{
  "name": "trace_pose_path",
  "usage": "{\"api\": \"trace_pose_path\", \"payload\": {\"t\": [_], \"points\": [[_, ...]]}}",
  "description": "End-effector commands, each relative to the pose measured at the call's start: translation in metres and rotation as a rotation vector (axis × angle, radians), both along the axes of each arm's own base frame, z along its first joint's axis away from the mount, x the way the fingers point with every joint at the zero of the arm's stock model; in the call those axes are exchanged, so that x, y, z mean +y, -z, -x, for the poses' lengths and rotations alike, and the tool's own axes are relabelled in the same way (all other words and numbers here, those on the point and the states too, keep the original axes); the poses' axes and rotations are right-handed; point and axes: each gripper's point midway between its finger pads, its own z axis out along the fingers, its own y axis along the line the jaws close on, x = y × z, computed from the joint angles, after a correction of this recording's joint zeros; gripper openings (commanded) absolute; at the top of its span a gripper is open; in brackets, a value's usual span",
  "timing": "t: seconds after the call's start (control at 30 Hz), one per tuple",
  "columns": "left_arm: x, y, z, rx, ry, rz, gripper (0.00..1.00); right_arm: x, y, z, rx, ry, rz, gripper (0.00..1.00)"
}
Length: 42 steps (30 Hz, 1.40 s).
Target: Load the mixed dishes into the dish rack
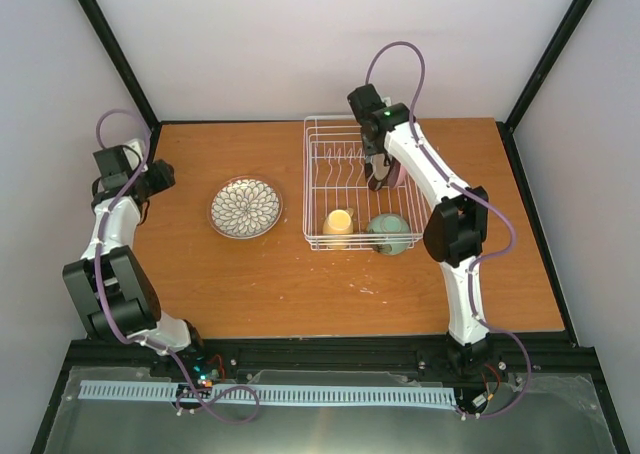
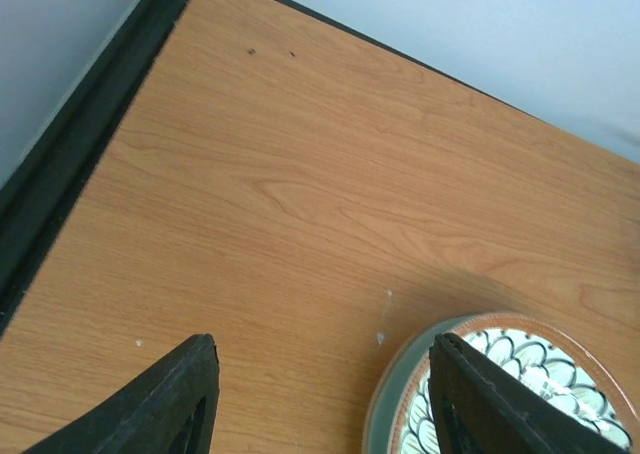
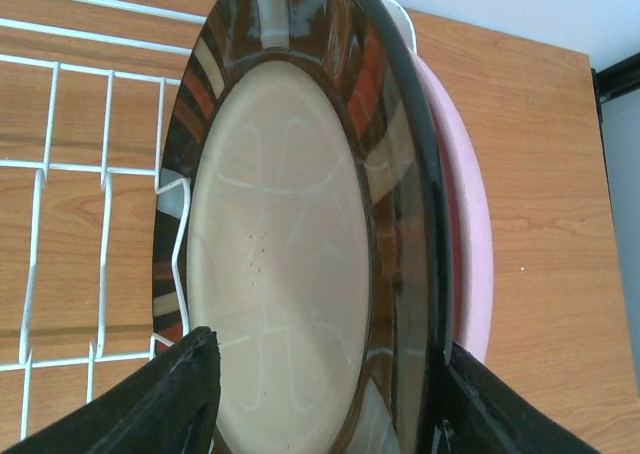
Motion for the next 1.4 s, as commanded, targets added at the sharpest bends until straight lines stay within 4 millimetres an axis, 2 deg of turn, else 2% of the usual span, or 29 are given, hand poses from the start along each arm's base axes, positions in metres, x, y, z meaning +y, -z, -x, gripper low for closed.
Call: {"api": "trace_pose_path", "payload": {"t": [0.0,0.07,0.2,0.4,0.57,0.9,1.13,1.37], "points": [[-0.019,-0.007,0.007,-0.028,0.091,0.029,0.59,-0.013,-0.039,-0.001,-0.097,0.027,-0.005,0.55],[-0.034,-0.002,0.009,-0.030,0.157,0.085,0.59,-0.011,-0.057,-0.003,-0.144,0.015,-0.032,0.56],[-0.060,0.017,0.016,-0.003,0.263,0.211,0.58,-0.011,-0.105,-0.001,-0.264,-0.005,-0.077,0.59],[-0.080,0.041,0.024,0.063,0.340,0.342,0.57,-0.021,-0.169,0.008,-0.427,-0.014,-0.088,0.61],[-0.091,0.060,0.029,0.107,0.366,0.429,0.57,-0.025,-0.204,0.017,-0.519,-0.030,-0.102,0.62],[-0.095,0.097,0.037,0.190,0.356,0.490,0.53,-0.014,-0.181,0.020,-0.475,-0.084,-0.145,0.62],[-0.092,0.109,0.038,0.224,0.336,0.472,0.53,-0.012,-0.184,0.019,-0.482,-0.100,-0.144,0.62],[-0.112,0.126,0.034,0.280,0.381,0.468,0.53,-0.011,-0.183,0.020,-0.480,-0.104,-0.151,0.62]]}}
